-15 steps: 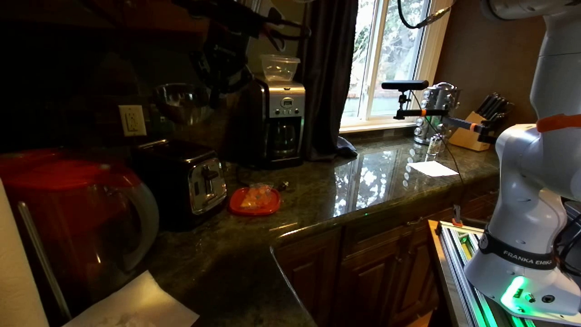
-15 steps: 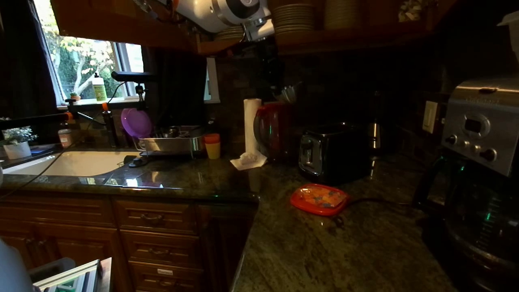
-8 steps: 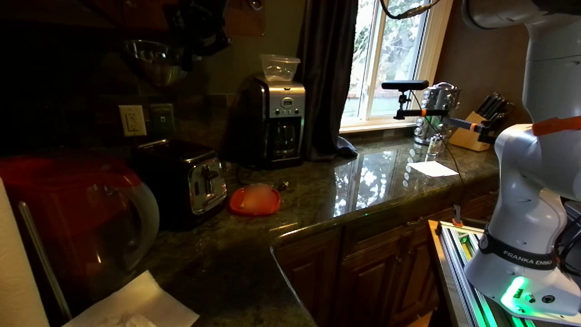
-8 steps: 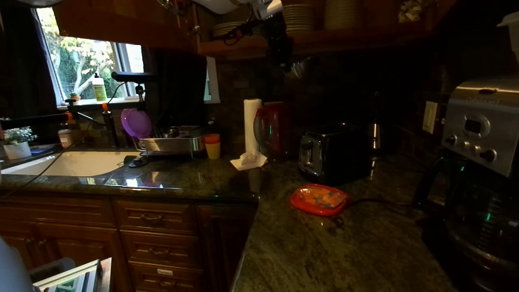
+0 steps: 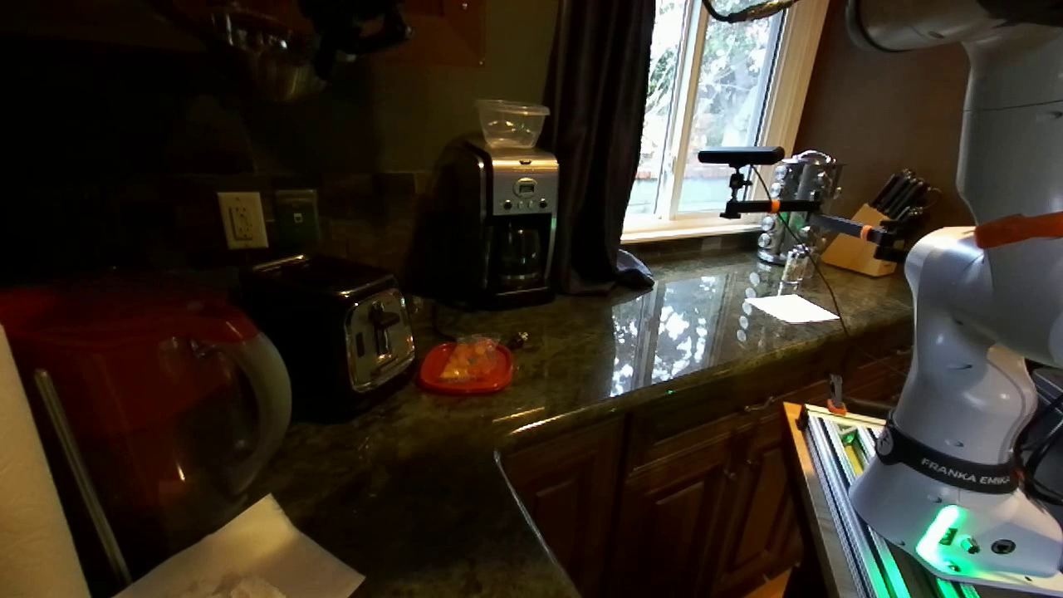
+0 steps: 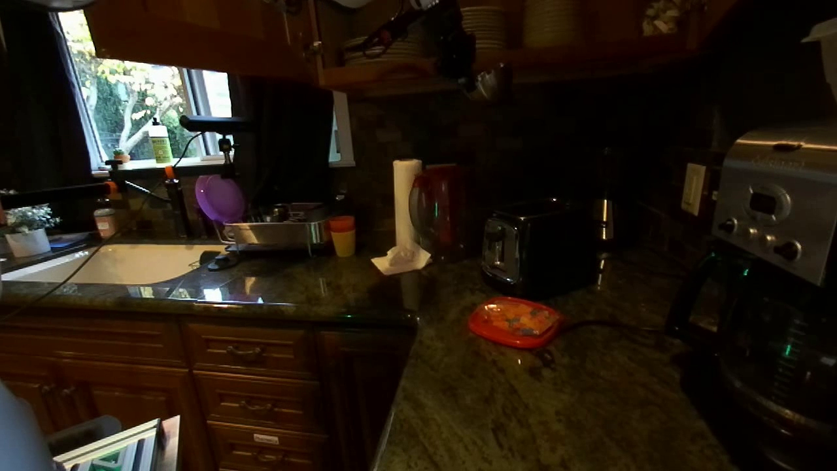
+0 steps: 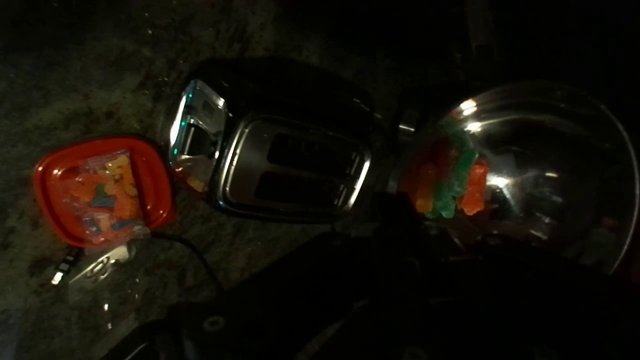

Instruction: Put the metal bowl into the cupboard

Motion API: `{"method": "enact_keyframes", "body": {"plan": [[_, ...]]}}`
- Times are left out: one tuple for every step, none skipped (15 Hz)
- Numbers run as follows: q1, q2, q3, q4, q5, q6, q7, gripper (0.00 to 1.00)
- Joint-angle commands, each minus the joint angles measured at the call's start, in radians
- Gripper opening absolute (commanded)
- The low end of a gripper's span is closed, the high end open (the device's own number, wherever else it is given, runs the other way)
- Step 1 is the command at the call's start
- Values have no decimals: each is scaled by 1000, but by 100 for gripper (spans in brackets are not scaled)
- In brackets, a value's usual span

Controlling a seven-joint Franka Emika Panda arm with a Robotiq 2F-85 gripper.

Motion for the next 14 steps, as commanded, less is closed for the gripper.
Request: {"method": "enact_keyframes", "body": {"plan": [[5, -56, -2, 12, -22, 9, 19, 1], [1, -70, -1, 14, -5, -4, 18, 1], [1, -77, -1, 19, -8, -3, 23, 1], [7, -67, 1, 41, -19, 18, 32, 1], [8, -57, 3, 58, -14, 32, 33, 1], [13, -17, 4, 110, -24, 35, 44, 1], [18, 3, 1, 141, -40, 36, 61, 1], [39, 47, -19, 209, -48, 25, 68, 1], [40, 70, -22, 244, -32, 11, 54, 1], [14, -13, -4, 125, -16, 22, 26, 1], [15, 2, -4, 142, -16, 22, 25, 3], [15, 6, -4, 141, -16, 22, 24, 3], [15, 6, -4, 139, -16, 22, 24, 3], [15, 4, -4, 139, -16, 22, 24, 3]]}}
